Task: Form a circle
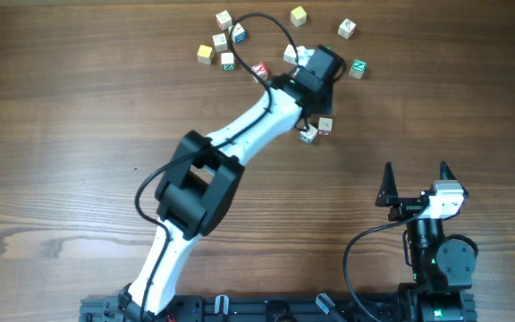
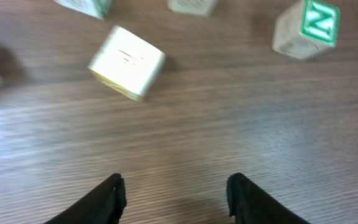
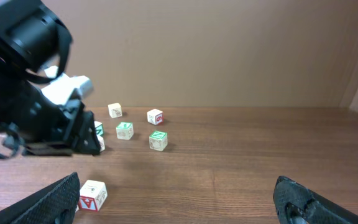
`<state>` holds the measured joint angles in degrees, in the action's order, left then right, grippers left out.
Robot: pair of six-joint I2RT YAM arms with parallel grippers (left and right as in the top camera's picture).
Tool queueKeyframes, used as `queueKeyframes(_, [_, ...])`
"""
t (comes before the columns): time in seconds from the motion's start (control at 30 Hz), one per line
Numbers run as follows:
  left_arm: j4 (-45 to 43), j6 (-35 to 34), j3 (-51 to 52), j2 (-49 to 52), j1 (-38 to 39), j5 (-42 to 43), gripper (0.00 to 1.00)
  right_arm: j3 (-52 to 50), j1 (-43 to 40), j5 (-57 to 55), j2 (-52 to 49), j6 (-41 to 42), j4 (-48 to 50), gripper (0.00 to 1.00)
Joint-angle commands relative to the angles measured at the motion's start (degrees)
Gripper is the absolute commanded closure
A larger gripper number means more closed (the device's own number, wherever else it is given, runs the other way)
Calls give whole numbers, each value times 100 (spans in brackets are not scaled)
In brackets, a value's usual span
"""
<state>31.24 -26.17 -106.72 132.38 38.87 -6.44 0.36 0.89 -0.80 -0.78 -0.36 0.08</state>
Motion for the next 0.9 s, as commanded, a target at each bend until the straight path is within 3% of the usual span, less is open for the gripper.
queueKeyframes(0.0, [243, 634, -133, -721, -199, -116, 41, -7, 22, 90, 50, -98, 26, 0])
queueKeyframes(0.13, [654, 675, -133, -1163, -378, -382, 32, -7, 22, 90, 50, -98, 24, 0])
queueKeyframes(0.4, [1281, 931, -133, -1993, -815, -415, 26, -7, 22, 90, 50, -101, 24, 0])
queueKeyframes(0.53, [1458, 929, -133, -2247, -1064, -415, 0, -7, 22, 90, 50, -98, 26, 0])
queueKeyframes(0.87, [1534, 929, -129, -2277, -1300, -415, 0, -7, 22, 90, 50, -98, 26, 0])
